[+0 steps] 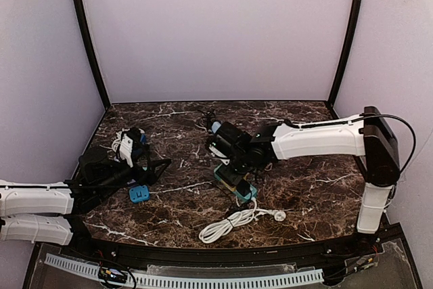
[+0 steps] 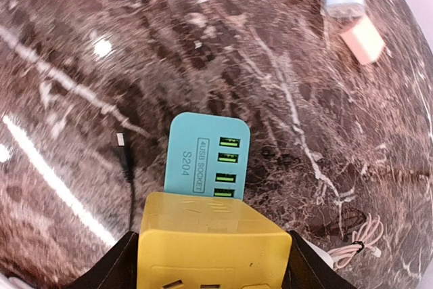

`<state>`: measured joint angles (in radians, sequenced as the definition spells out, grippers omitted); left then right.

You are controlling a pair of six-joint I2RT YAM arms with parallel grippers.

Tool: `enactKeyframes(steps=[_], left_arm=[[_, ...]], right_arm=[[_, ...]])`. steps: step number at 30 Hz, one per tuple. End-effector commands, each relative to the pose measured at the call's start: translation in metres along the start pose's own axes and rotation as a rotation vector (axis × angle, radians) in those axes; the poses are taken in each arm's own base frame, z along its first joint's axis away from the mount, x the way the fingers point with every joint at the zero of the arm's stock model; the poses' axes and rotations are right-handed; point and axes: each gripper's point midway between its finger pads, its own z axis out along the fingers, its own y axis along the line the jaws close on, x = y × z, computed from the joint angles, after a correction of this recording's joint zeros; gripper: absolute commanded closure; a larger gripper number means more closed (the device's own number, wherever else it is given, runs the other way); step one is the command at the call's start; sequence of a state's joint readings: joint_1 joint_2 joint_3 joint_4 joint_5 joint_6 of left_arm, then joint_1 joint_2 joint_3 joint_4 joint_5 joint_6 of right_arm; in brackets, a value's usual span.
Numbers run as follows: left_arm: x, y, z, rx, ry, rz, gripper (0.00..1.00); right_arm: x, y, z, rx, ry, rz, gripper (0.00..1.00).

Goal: Insert the plug
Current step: Adjust the socket at the center of the board.

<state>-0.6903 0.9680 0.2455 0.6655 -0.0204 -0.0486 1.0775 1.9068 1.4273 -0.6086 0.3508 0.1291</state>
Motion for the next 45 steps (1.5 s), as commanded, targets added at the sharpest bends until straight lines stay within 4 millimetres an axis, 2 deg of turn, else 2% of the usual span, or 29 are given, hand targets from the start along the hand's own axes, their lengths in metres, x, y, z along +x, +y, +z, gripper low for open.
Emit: enactKeyframes(steps=[1,4,8,11,13,15,17,20,22,24,26,28,32,35,36,38,40,42,45], left_arm=[[0.001,-0.001,-0.002,0.0,-0.01,-0.001,0.12],[0.001,-0.001,-0.001,0.004,-0.008,0.006,0.12],[0.003,-0.003,0.0,0.012,0.0,0.014,0.12],[0.004,-0.004,0.001,0.021,0.006,0.018,0.12],[0.005,-0.004,0.001,0.021,0.01,0.019,0.12],[0.006,-0.004,0.002,0.021,0.016,0.019,0.12],[0.009,-0.009,0.002,0.049,0.027,0.017,0.12],[0.011,-0.011,0.003,0.06,0.034,0.016,0.11],[0.013,-0.011,0.004,0.063,0.041,0.014,0.11],[0.014,-0.012,0.004,0.068,0.044,0.013,0.12],[0.016,-0.013,0.004,0.074,0.046,0.01,0.11],[0.018,-0.014,0.004,0.078,0.048,0.005,0.11],[0.022,-0.015,0.005,0.086,0.054,-0.008,0.12],[0.023,-0.017,0.006,0.099,0.052,-0.014,0.12],[0.023,-0.018,0.006,0.102,0.048,-0.016,0.11],[0.023,-0.019,0.006,0.108,0.045,-0.017,0.12],[0.022,-0.02,0.005,0.108,0.042,-0.018,0.11],[0.022,-0.019,0.003,0.1,0.038,-0.018,0.12],[0.022,-0.018,0.002,0.095,0.037,-0.018,0.12]], right_arm=[[0.031,0.041,-0.009,-0.269,-0.031,-0.348,0.41],[0.033,0.047,-0.013,-0.306,-0.074,-0.444,0.4],[0.037,0.047,-0.01,-0.307,-0.081,-0.533,0.36],[0.034,0.047,-0.007,-0.297,-0.084,-0.565,0.21],[0.027,0.044,-0.007,-0.278,-0.093,-0.559,0.09],[0.016,0.041,-0.011,-0.257,-0.113,-0.532,0.02],[-0.002,0.037,-0.021,-0.234,-0.16,-0.476,0.01],[-0.036,0.033,-0.05,-0.202,-0.256,-0.365,0.01],[-0.05,0.029,-0.068,-0.18,-0.301,-0.274,0.01],[-0.053,0.024,-0.08,-0.184,-0.299,-0.11,0.01],[-0.045,0.024,-0.084,-0.213,-0.238,0.051,0.04],[-0.032,0.038,-0.087,-0.261,-0.163,0.171,0.09],[-0.008,0.098,-0.088,-0.33,-0.088,0.199,0.16],[0.007,0.142,-0.073,-0.381,0.0,0.19,0.21],[0.015,0.155,-0.06,-0.387,0.042,0.188,0.23],[0.023,0.174,-0.046,-0.406,0.1,0.191,0.28],[0.032,0.184,-0.037,-0.4,0.163,0.215,0.37],[0.048,0.187,-0.031,-0.386,0.214,0.243,0.4],[0.083,0.178,-0.026,-0.329,0.312,0.315,0.45]])
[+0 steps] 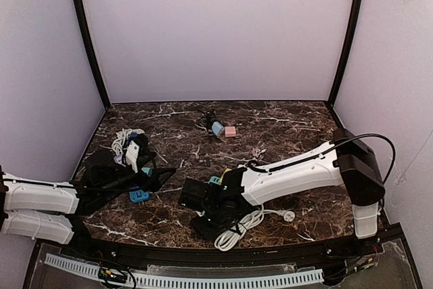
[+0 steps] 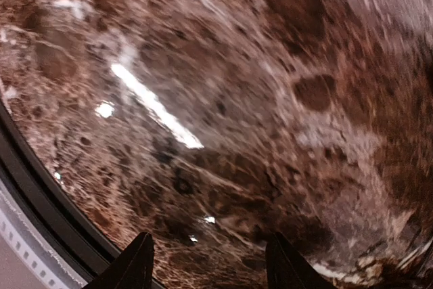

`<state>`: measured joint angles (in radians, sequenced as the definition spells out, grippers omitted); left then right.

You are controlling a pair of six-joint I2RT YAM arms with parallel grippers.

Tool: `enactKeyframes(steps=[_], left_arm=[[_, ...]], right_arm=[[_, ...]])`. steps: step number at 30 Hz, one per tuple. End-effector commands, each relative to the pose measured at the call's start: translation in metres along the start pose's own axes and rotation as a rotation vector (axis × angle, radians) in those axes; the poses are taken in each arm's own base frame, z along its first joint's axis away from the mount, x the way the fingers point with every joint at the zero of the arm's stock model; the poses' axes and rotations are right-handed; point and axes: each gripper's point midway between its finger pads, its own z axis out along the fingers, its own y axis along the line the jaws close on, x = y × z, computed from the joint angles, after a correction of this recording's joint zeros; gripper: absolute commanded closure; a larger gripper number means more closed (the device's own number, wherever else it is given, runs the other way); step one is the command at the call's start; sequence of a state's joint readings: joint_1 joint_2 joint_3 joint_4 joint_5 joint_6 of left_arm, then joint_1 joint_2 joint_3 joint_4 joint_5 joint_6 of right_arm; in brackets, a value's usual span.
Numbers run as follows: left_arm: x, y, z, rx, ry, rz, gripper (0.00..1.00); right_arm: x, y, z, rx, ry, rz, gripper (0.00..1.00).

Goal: Insert the plug
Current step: Adjust the socket at the center of the board.

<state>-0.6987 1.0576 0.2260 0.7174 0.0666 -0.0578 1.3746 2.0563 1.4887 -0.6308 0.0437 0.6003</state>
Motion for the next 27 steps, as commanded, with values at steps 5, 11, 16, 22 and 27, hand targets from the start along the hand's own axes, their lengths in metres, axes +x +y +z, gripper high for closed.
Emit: enactKeyframes(steps=[5,11,16,22,27], left_arm=[[-0.002,-0.001,-0.003,0.002,-0.023,-0.007,0.11],[-0.001,-0.001,-0.001,0.0,-0.015,-0.005,0.11],[0.0,-0.001,0.002,0.0,-0.004,0.004,0.12],[0.003,0.0,0.006,-0.003,0.018,0.01,0.11],[0.002,0.0,0.009,-0.003,0.027,0.016,0.11]], right_arm=[[0.086,-0.059,-0.018,0.187,0.174,0.31,0.5],[0.131,-0.117,-0.036,0.33,0.243,0.389,0.52],[0.126,-0.171,-0.045,0.422,0.208,0.45,0.51],[0.107,-0.238,-0.063,0.528,0.111,0.44,0.5],[0.068,-0.247,-0.071,0.501,-0.002,0.25,0.46]])
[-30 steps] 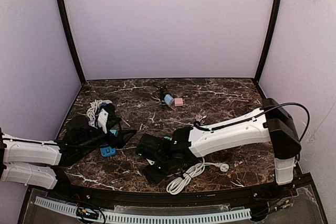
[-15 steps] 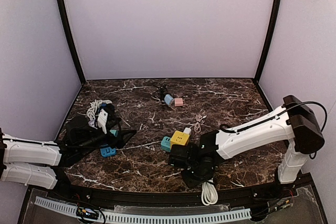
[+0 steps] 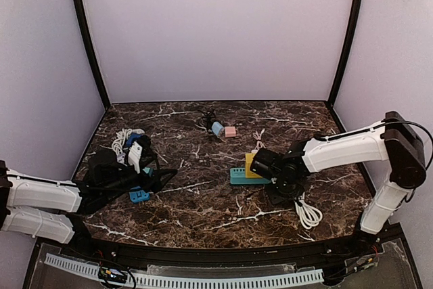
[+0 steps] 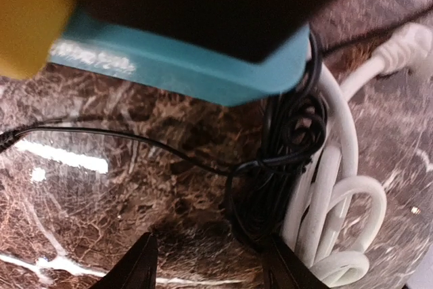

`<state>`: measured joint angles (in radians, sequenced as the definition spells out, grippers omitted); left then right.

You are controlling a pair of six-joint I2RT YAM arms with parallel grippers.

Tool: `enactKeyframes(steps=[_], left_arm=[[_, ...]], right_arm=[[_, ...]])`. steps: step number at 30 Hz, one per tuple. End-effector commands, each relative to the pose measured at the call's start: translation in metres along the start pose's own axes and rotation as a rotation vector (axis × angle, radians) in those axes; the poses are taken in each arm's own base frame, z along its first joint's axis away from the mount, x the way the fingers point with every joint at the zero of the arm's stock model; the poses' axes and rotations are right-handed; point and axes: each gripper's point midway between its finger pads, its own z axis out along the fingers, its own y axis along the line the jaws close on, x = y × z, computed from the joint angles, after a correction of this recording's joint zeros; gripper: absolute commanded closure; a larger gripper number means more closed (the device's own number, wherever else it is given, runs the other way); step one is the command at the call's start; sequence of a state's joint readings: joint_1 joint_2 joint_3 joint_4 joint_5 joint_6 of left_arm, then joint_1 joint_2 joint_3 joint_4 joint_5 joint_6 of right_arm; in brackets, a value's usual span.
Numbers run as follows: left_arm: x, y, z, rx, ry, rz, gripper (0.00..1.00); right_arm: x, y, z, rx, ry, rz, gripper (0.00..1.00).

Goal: Insert the plug
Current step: Adjust the socket at the center of the board, then pick up the plug from the center of the board.

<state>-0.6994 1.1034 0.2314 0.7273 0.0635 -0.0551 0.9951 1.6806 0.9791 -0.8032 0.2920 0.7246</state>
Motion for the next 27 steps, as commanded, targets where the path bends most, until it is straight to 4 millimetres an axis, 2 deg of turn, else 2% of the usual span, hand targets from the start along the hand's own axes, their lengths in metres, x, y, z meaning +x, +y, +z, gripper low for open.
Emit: enactKeyframes(steps=[1,6,11,14,16,20,22,23,24,25,26,27], left_arm=[[-0.007,-0.002,0.004,0.004,-0.001,0.017,0.11],[-0.006,-0.002,0.005,0.005,0.003,0.021,0.12],[-0.005,-0.003,0.005,0.015,0.006,0.02,0.12],[-0.002,-0.004,0.005,0.019,0.017,0.011,0.12],[0.0,-0.003,0.006,0.015,0.028,0.006,0.11],[-0.002,-0.007,0.013,0.038,0.048,0.023,0.11],[-0.015,-0.013,0.022,0.072,0.044,0.063,0.12],[-0.011,-0.012,0.028,0.076,0.067,0.077,0.12],[-0.022,-0.012,0.035,0.076,0.061,0.104,0.12],[-0.016,-0.011,0.042,0.073,0.09,0.111,0.12],[-0.028,-0.01,0.051,0.063,0.082,0.128,0.12],[-0.021,-0.008,0.06,0.059,0.113,0.134,0.12]], right_arm=[[-0.035,0.0,-0.013,0.001,-0.164,-0.195,0.45],[-0.035,0.01,-0.023,-0.066,-0.186,-0.294,0.37],[-0.027,0.028,-0.053,-0.251,-0.236,-0.335,0.32],[-0.025,0.033,-0.075,-0.343,-0.269,-0.334,0.31],[-0.031,0.034,-0.095,-0.381,-0.315,-0.315,0.29],[-0.066,0.021,-0.143,-0.388,-0.483,-0.215,0.21],[-0.088,0.012,-0.163,-0.423,-0.533,-0.177,0.19],[-0.101,0.009,-0.168,-0.436,-0.546,-0.169,0.19],[-0.115,0.004,-0.172,-0.445,-0.561,-0.158,0.18],[-0.132,-0.001,-0.174,-0.449,-0.572,-0.144,0.18],[-0.149,-0.008,-0.175,-0.455,-0.579,-0.126,0.18],[-0.169,-0.017,-0.174,-0.446,-0.584,-0.098,0.18]])
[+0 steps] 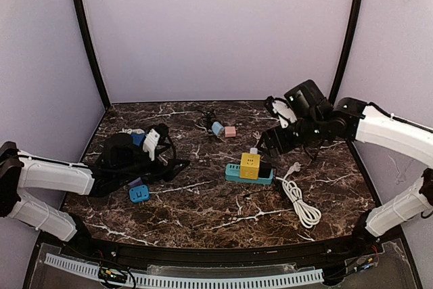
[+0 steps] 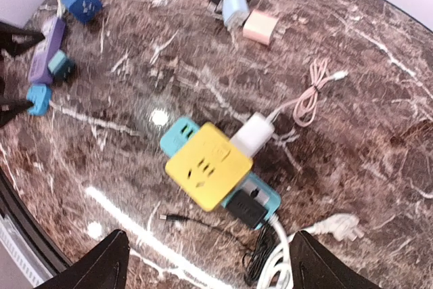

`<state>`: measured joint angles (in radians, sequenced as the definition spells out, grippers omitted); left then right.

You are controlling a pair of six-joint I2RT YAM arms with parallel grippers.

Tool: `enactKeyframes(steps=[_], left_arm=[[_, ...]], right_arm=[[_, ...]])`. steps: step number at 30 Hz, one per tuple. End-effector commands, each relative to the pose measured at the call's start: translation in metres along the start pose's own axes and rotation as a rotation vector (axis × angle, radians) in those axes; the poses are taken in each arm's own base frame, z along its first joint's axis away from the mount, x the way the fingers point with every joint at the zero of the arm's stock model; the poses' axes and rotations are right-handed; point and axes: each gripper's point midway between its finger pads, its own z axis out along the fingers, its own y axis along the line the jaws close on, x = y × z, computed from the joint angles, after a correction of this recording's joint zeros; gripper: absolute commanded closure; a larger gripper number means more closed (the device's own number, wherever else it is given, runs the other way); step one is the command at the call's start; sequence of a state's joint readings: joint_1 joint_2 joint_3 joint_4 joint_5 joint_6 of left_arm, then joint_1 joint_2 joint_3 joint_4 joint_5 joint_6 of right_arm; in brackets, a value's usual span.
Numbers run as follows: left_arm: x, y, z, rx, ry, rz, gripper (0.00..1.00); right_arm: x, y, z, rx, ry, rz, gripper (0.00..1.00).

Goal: Insert the plug
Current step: Pick up the plug from the center of the board.

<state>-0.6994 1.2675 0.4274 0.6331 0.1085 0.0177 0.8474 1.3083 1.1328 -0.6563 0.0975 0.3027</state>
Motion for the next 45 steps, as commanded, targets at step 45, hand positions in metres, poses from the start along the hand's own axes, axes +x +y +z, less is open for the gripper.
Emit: enactKeyframes(steps=[45], left_arm=[[0.0,0.085,0.122,-0.142,0.167,-0.044,0.14]], right_arm=[[-0.145,-0.048,0.314,-0.341,-0.082,-0.142,0.39]])
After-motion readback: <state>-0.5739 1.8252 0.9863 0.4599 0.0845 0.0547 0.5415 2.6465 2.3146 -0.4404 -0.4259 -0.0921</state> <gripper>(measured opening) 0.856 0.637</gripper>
